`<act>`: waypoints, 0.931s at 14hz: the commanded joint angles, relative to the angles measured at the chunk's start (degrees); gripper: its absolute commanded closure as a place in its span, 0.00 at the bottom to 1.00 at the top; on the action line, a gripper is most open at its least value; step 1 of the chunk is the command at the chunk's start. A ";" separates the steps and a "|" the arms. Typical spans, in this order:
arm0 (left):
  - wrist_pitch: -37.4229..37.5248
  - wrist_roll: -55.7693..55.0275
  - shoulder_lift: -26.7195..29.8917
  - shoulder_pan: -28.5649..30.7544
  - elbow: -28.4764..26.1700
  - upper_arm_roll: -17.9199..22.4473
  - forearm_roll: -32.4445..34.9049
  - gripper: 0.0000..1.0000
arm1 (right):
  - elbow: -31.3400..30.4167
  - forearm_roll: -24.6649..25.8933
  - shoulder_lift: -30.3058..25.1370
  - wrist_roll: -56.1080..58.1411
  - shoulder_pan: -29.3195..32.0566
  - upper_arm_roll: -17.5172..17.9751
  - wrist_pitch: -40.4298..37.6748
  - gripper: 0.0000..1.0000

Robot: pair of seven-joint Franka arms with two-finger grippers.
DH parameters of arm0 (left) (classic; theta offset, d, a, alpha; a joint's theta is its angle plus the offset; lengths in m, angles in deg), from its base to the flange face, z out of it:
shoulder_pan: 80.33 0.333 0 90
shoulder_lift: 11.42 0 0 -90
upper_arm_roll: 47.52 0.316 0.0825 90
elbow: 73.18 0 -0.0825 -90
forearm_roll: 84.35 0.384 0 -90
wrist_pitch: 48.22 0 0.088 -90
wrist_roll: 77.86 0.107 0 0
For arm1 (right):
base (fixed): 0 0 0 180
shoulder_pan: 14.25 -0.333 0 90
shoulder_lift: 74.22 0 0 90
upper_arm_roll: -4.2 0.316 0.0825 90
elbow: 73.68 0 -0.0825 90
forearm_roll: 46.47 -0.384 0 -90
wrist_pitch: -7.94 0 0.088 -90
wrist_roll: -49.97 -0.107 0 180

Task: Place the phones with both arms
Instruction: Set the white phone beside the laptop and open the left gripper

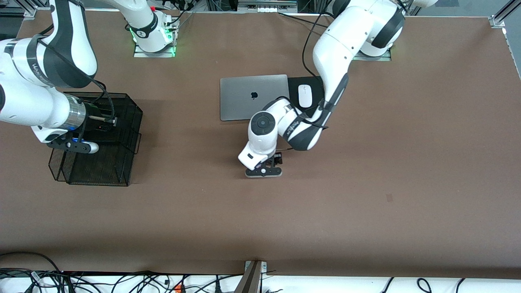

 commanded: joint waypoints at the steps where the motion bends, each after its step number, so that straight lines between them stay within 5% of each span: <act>1: 5.54 4.60 4.17 2.77 -0.59 -0.88 -2.43 0.00 | 1.01 -0.36 -0.39 -0.76 0.12 0.10 -1.20 0.01; 8: 18.90 21.20 13.04 14.11 -1.38 -0.89 -6.04 0.00 | 4.70 2.64 0.40 0.12 -7.42 1.16 -0.23 0.00; 13: 28.50 41.23 22.52 26.14 -7.50 -0.10 -2.45 0.00 | 16.90 -2.45 11.18 -0.84 -8.14 10.10 2.93 0.01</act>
